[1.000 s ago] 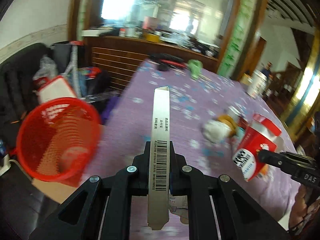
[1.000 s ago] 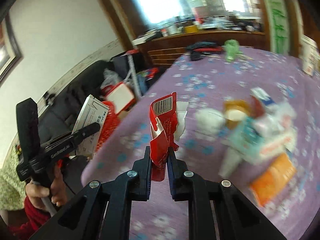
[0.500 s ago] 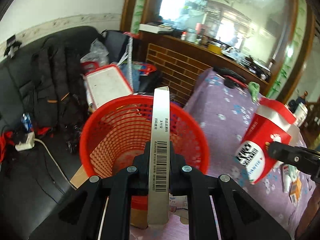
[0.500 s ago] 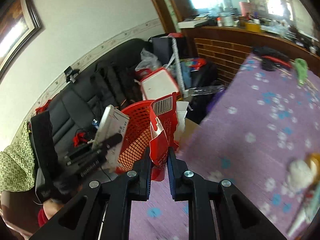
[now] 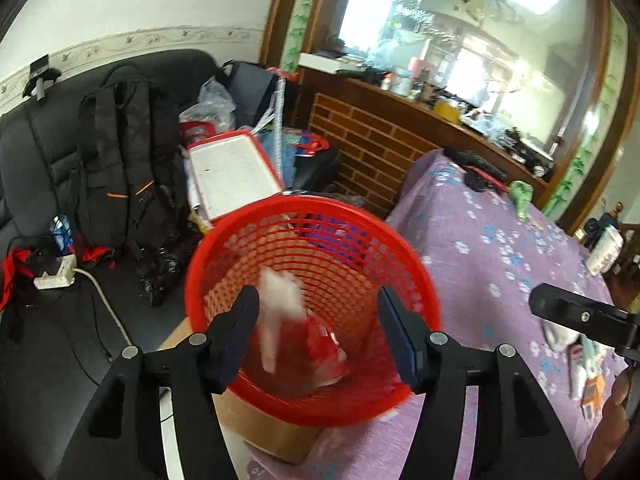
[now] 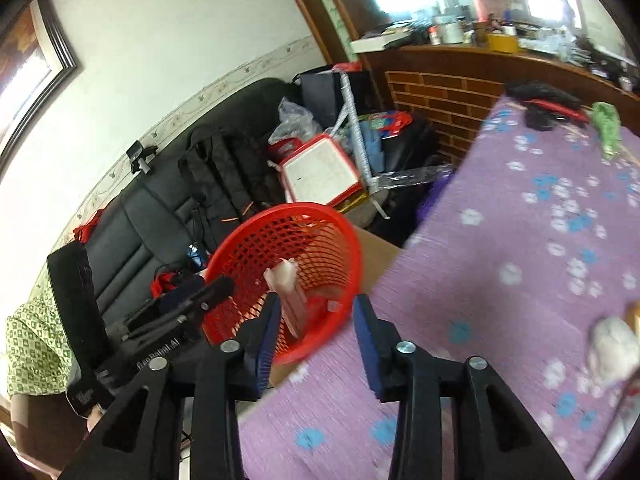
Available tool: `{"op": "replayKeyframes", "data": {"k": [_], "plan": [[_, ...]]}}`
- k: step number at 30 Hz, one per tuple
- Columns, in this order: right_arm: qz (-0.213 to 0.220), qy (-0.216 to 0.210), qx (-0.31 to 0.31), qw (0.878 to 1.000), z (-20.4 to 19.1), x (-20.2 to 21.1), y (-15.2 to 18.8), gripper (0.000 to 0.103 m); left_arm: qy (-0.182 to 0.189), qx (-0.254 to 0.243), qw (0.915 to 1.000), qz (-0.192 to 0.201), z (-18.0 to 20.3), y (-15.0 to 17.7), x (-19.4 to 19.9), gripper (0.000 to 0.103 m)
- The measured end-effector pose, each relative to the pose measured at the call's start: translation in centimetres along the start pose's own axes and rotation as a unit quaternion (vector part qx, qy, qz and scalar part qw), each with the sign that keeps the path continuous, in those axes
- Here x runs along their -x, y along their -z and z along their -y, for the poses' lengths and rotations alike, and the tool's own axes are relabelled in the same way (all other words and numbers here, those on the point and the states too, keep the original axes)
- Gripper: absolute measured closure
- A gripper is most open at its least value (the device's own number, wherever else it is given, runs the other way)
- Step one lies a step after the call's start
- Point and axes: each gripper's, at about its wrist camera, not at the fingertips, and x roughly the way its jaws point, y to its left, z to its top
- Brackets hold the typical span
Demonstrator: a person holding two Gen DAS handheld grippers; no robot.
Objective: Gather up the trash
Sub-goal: 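Open both grippers to drop the strip and box into the basket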
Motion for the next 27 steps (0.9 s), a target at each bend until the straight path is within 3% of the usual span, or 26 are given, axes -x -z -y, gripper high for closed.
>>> {"op": "replayKeyframes", "data": {"k": [6,11,15,20,22,27], "plan": [[0.023,0.045,-0.017,0.999,3.8,7.0,5.0,0.049,0.032,-0.064,0.9974,0.012,6.0,1.9,2.4,0.040],[0.044,0.095,-0.067,0.992,8.4,12.5,9.9,0.049,0.074,-0.117,0.9903,-0.006,12.2,4.2,2.5,0.036],[0.063,0.147,-0.118,0.980,13.1,16.6,13.9,0.048,0.105,-0.153,0.9821,-0.035,16.9,6.3,1.7,0.036],[0.084,0.206,-0.202,0.954,19.1,20.6,17.8,0.045,0.132,-0.195,0.9694,-0.069,22.3,8.7,0.8,0.036],[0.086,0.215,-0.238,0.943,21.2,21.4,18.6,0.044,0.146,-0.210,0.9632,-0.083,24.4,9.5,0.5,0.036],[0.076,0.223,-0.278,0.931,24.2,21.7,19.3,0.041,0.159,-0.249,0.9508,-0.093,28.7,11.2,0.6,0.036]]}}
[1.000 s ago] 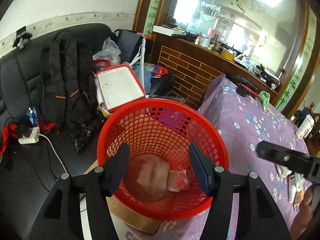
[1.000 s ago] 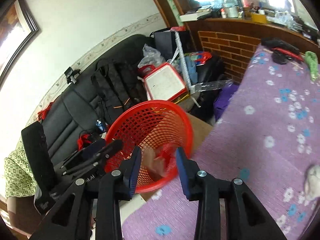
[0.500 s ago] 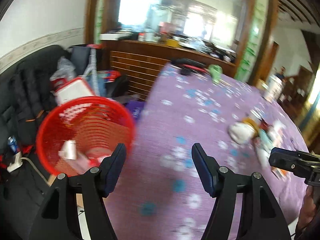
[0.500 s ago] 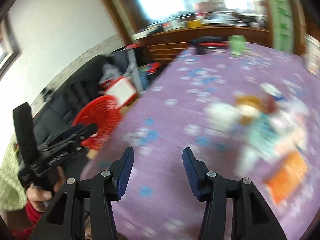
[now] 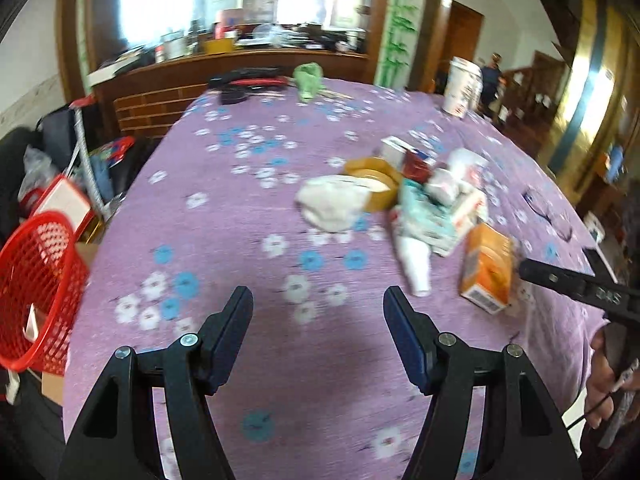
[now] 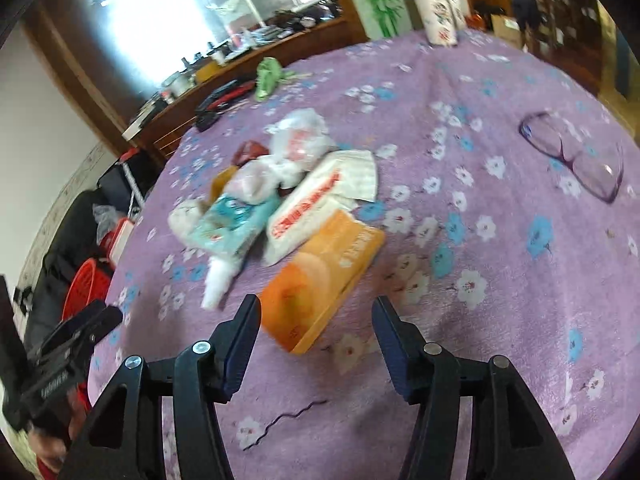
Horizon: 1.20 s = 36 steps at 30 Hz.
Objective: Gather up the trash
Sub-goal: 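Grasp the orange medicine box with the right gripper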
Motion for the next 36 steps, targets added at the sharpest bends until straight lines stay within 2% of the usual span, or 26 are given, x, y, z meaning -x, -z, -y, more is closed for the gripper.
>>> {"op": "replayKeyframes", "data": {"k": [3,5,7,9,11,14,16,18,19,21,26,32,36], "plan": [[-0.008,0.003,-0.011,1.000,0.2,-0.9,-0.4,0.038,0.006,-0.012,0.9999,-0.002,1.3,-0.2,-0.3,0.036],[-0.011,0.009,-0.007,1.000,-0.7,-1.8,-0.9,0.033,0.007,-0.015,0.9999,-0.002,1.6,-0.3,-0.5,0.036],[-0.013,0.030,0.003,0.999,-1.7,-2.5,-1.1,0.028,0.009,-0.014,0.9999,-0.003,1.6,-0.5,-0.7,0.036],[-0.017,0.048,0.013,0.999,-2.3,-3.6,-1.5,0.027,0.011,-0.011,0.9999,-0.004,1.4,-0.8,-0.9,0.036],[-0.023,0.085,0.027,0.996,-2.9,-4.6,-1.6,0.027,0.011,-0.008,0.9999,-0.005,1.0,-1.1,-1.0,0.037],[-0.033,0.103,0.039,0.993,-3.3,-5.9,-1.4,0.027,0.011,-0.005,0.9999,-0.004,0.8,-1.7,-1.1,0.036],[-0.028,0.109,0.046,0.993,-3.2,-6.0,-1.2,0.029,0.012,-0.007,0.9999,-0.005,1.1,-2.1,-1.3,0.036],[-0.020,0.114,0.057,0.992,-2.8,-5.6,-1.0,0.040,0.013,-0.010,0.9998,-0.008,1.6,-2.4,-1.5,0.034],[-0.019,0.115,0.060,0.991,-2.6,-5.3,-0.8,0.047,0.015,-0.013,0.9998,-0.010,2.0,-2.5,-1.7,0.033],[-0.020,0.103,0.061,0.993,-1.6,-4.5,-0.6,0.052,0.017,-0.022,0.9995,-0.012,2.9,-2.9,-1.9,0.029],[-0.003,0.085,0.046,0.995,0.3,-2.2,0.0,0.052,0.008,-0.053,0.9984,-0.016,5.9,-3.8,-3.3,0.016],[0.006,0.062,0.036,0.997,1.5,-0.8,0.4,0.052,-0.024,-0.097,0.9940,-0.043,8.8,-4.7,-7.1,0.017],[0.006,0.046,0.028,0.999,2.2,-0.4,0.6,0.052,-0.030,-0.100,0.9931,-0.054,9.1,-5.5,-9.3,0.017]]}}
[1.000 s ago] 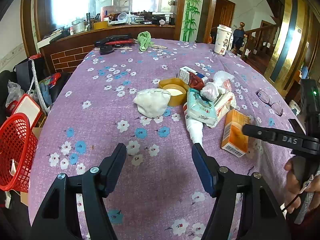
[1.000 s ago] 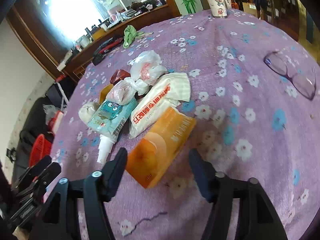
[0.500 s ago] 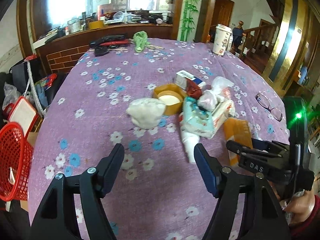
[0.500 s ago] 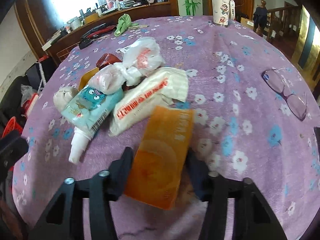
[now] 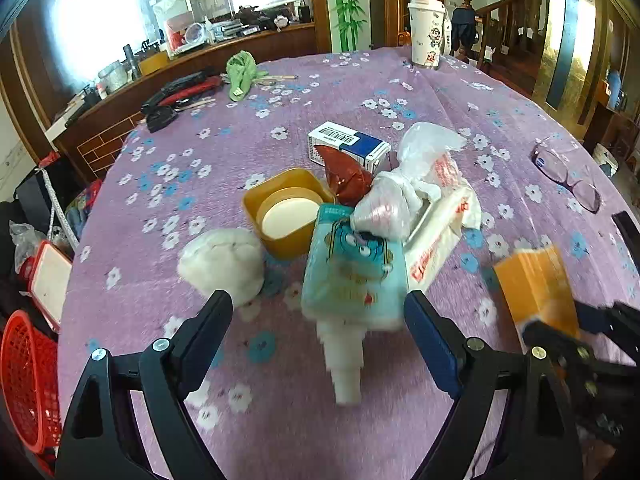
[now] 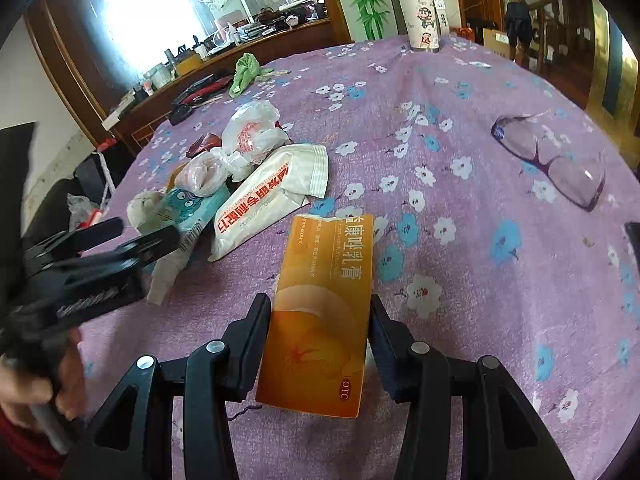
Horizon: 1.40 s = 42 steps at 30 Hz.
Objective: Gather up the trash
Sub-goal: 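Grasp the orange medicine box with the right gripper, then grasp the teal cartoon box with the left gripper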
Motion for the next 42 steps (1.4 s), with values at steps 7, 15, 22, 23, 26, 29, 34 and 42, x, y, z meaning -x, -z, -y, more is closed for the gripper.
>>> {"op": "replayKeyframes", "data": {"k": [7,15,22,23,26,29,34,42], "plan": [[-0.003,-0.015,-0.004,1.000,0.2,0.0,0.2,0.052,0.027,0.014,0.9992,-0.026,0.0,-0.9,-2.5,0.059],[-0.001,-0.022,0.004,1.000,-0.7,0.3,0.3,0.052,0.054,0.040,0.9977,-0.004,-1.1,0.9,-1.3,0.065],[0.007,-0.038,0.034,0.999,-3.3,0.6,0.8,0.052,0.066,0.057,0.9958,0.028,-2.9,3.3,1.9,0.085],[0.006,-0.040,0.037,0.998,-3.6,0.5,0.9,0.052,0.068,0.058,0.9955,0.030,-3.1,3.5,2.1,0.085],[0.002,-0.045,0.049,0.998,-4.7,0.3,1.3,0.052,0.060,0.069,0.9951,0.038,-4.1,4.3,2.7,0.087],[0.003,-0.049,0.062,0.997,-5.8,0.4,1.6,0.052,0.064,0.083,0.9938,0.039,-5.3,5.0,3.0,0.087],[0.000,-0.047,0.075,0.996,-6.9,0.3,1.7,0.052,0.070,0.096,0.9923,0.036,-6.2,6.2,3.3,0.088],[-0.005,-0.039,0.070,0.997,-6.7,0.1,2.0,0.051,0.075,0.067,0.9947,0.021,-4.1,5.7,2.2,0.088]]}}
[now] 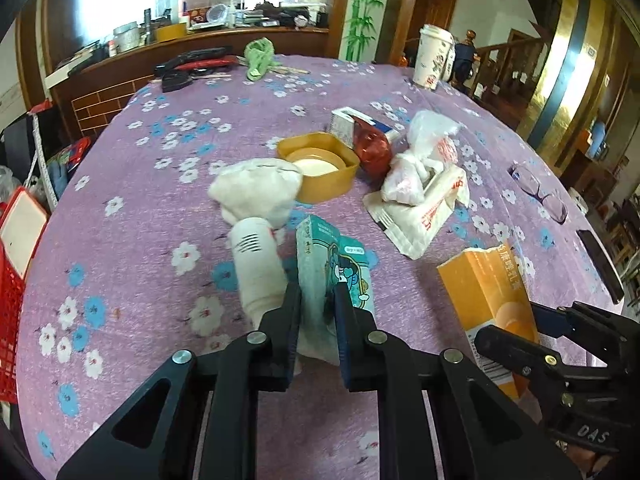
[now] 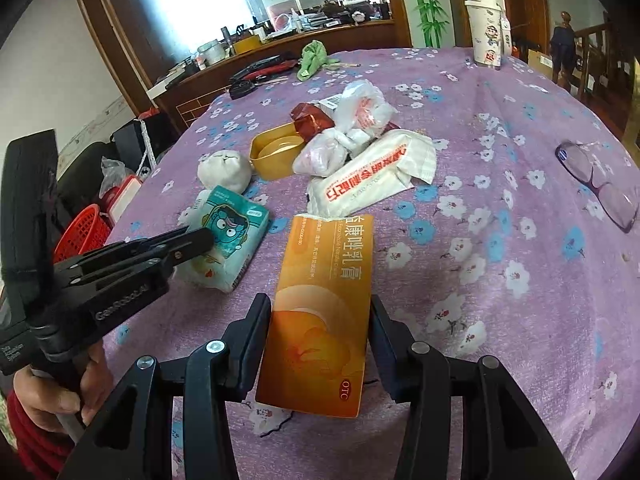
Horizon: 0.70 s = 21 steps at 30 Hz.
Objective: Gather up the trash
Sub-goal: 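Grasp the teal cartoon box with the left gripper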
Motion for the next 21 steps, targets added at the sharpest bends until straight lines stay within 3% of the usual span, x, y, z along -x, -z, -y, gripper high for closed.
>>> {"op": "replayKeyframes", "data": {"k": [4,9,13,14,16,18,20,21], "plan": [[-0.001,0.006,-0.009,1.000,0.9,0.0,0.0,0.051,0.006,-0.003,0.9999,-0.015,0.8,-0.1,-1.1,0.079],[0.001,0.010,-0.020,1.000,1.9,0.2,0.0,0.051,0.000,-0.011,0.9997,-0.024,1.7,-0.4,-2.2,0.077],[0.002,0.012,-0.031,0.999,2.8,0.3,-0.1,0.051,-0.002,-0.004,0.9995,-0.030,1.7,-0.8,-2.7,0.057],[0.003,0.013,-0.033,0.999,3.0,0.3,-0.1,0.051,-0.003,-0.003,0.9995,-0.031,1.7,-0.8,-2.8,0.056],[0.005,0.013,-0.037,0.999,3.3,0.4,-0.1,0.051,0.001,-0.003,0.9995,-0.030,1.9,-0.9,-3.1,0.056],[0.005,0.013,-0.039,0.999,3.5,0.4,0.0,0.051,0.010,-0.003,0.9995,-0.029,2.2,-0.9,-3.1,0.068],[0.005,0.013,-0.038,0.999,3.4,0.5,0.0,0.051,-0.001,-0.009,0.9998,-0.020,2.6,-0.9,-2.8,0.084],[0.006,0.012,-0.038,0.999,3.4,0.5,0.0,0.051,-0.010,-0.014,0.9998,-0.013,2.8,-0.8,-2.6,0.087]]}}
